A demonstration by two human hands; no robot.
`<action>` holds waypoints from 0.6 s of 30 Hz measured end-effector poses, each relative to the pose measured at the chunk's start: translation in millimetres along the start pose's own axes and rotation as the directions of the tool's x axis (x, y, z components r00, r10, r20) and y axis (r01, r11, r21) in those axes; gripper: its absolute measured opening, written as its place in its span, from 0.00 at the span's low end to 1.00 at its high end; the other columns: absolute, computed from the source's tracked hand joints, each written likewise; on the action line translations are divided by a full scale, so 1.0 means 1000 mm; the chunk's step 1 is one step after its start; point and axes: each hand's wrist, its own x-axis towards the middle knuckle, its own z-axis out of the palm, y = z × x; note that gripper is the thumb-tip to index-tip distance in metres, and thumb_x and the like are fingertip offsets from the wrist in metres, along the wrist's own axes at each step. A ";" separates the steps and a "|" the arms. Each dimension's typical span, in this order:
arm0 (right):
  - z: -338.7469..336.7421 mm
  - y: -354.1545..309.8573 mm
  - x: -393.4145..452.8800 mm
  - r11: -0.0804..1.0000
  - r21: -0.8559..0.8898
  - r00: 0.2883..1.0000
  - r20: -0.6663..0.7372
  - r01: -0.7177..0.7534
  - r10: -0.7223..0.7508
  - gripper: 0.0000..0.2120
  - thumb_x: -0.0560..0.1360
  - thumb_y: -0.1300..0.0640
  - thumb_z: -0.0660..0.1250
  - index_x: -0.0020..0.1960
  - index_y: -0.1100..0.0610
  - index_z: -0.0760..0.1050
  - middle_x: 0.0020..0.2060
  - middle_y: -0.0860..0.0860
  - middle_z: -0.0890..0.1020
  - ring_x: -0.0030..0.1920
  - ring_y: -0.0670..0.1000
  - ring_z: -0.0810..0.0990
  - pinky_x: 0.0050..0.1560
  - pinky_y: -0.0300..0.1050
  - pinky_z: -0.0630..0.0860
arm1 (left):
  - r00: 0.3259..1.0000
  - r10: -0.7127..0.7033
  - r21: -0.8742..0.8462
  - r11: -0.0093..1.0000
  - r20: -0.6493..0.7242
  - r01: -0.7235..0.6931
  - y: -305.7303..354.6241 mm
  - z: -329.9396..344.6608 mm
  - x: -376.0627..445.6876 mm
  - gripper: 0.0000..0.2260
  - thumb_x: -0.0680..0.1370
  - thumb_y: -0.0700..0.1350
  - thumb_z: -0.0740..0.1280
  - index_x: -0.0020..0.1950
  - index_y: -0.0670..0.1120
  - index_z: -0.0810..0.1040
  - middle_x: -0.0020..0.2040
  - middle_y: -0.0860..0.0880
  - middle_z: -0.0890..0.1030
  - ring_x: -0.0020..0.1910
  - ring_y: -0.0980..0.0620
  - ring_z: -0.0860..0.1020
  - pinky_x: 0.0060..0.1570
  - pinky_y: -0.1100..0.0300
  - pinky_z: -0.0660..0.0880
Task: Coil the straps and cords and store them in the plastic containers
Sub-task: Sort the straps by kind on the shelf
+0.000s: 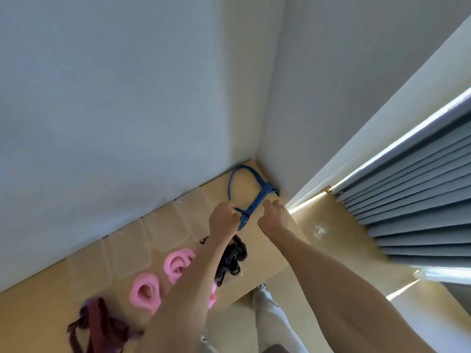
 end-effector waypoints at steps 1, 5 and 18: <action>-0.002 0.004 0.013 1.000 -0.002 1.000 -0.003 0.004 -0.004 0.22 0.74 0.67 0.62 0.67 0.59 0.70 0.64 0.58 0.72 0.61 0.58 0.72 0.55 0.49 0.75 | 1.000 -0.008 0.008 1.000 0.016 0.008 0.006 0.007 0.010 0.05 0.75 0.37 0.62 0.48 0.45 0.73 0.49 0.49 0.77 0.47 0.49 0.74 0.48 0.54 0.73; 0.002 0.010 0.057 0.995 -0.049 0.996 0.024 0.086 -0.085 0.23 0.74 0.69 0.63 0.68 0.59 0.69 0.67 0.57 0.68 0.66 0.58 0.69 0.57 0.49 0.76 | 0.996 0.004 0.140 0.990 0.091 -0.016 0.019 0.040 0.042 0.04 0.74 0.34 0.62 0.41 0.43 0.71 0.44 0.46 0.76 0.48 0.44 0.77 0.42 0.52 0.75; 0.029 0.022 0.094 0.959 -0.162 0.972 0.011 0.234 -0.235 0.26 0.69 0.69 0.66 0.65 0.55 0.72 0.61 0.54 0.72 0.62 0.57 0.69 0.61 0.47 0.68 | 0.985 -0.108 0.211 0.974 0.137 0.078 0.022 0.066 0.074 0.08 0.73 0.36 0.66 0.38 0.47 0.74 0.35 0.51 0.78 0.36 0.47 0.78 0.33 0.58 0.68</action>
